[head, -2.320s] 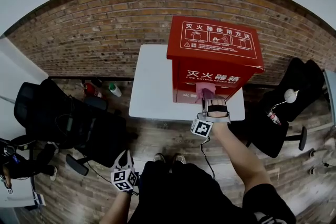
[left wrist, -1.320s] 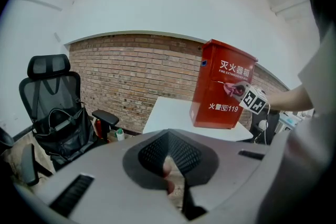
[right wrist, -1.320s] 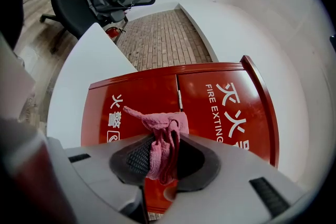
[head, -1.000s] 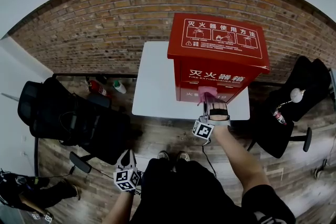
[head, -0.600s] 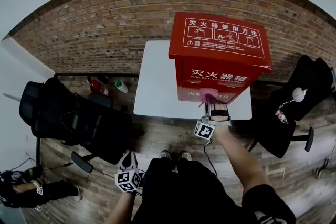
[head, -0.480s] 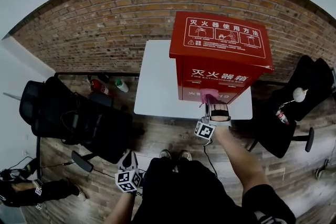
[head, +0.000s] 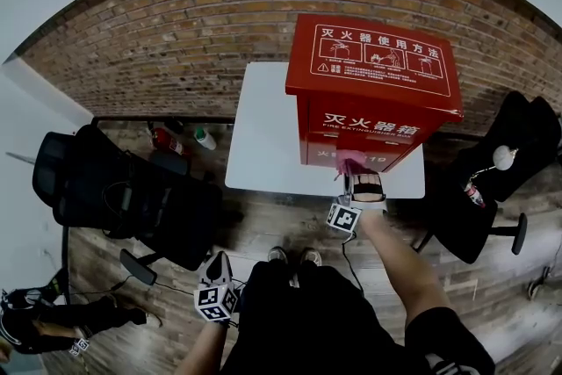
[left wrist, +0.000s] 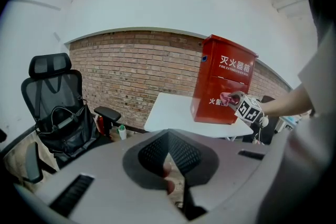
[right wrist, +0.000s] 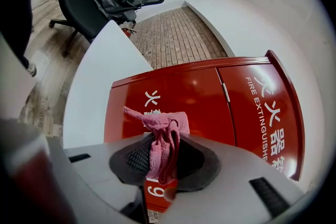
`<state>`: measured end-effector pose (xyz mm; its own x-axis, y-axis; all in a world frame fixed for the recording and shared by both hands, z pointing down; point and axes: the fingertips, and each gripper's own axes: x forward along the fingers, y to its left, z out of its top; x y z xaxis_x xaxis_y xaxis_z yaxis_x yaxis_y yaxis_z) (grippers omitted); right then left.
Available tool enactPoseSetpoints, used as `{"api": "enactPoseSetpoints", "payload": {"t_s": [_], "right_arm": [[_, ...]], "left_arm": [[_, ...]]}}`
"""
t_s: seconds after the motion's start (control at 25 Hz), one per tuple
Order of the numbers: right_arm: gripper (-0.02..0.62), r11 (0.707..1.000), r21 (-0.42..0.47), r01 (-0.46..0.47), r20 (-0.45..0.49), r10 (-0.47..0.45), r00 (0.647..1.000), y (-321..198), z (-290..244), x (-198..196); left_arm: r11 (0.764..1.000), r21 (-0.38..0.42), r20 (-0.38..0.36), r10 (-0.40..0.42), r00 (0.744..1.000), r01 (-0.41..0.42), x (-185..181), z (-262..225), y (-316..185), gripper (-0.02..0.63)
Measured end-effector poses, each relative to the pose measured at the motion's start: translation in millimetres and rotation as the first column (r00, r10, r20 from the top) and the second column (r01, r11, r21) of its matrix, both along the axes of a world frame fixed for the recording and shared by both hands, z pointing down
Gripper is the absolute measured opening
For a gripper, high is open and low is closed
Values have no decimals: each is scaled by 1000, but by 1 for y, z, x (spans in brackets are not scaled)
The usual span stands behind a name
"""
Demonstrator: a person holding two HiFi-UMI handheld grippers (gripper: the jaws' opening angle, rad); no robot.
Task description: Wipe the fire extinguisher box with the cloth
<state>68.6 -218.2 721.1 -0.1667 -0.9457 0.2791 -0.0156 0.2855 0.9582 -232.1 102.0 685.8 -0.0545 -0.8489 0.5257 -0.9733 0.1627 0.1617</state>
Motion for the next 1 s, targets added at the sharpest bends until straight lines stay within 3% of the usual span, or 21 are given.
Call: {"api": "enactPoseSetpoints", "payload": {"t_s": [1.0], "right_arm": [[100,988,-152,0,0,0,1000,3,74,-5]], "left_arm": [[999,-51,19,-18,1000,19,-7,9,19,21]]}}
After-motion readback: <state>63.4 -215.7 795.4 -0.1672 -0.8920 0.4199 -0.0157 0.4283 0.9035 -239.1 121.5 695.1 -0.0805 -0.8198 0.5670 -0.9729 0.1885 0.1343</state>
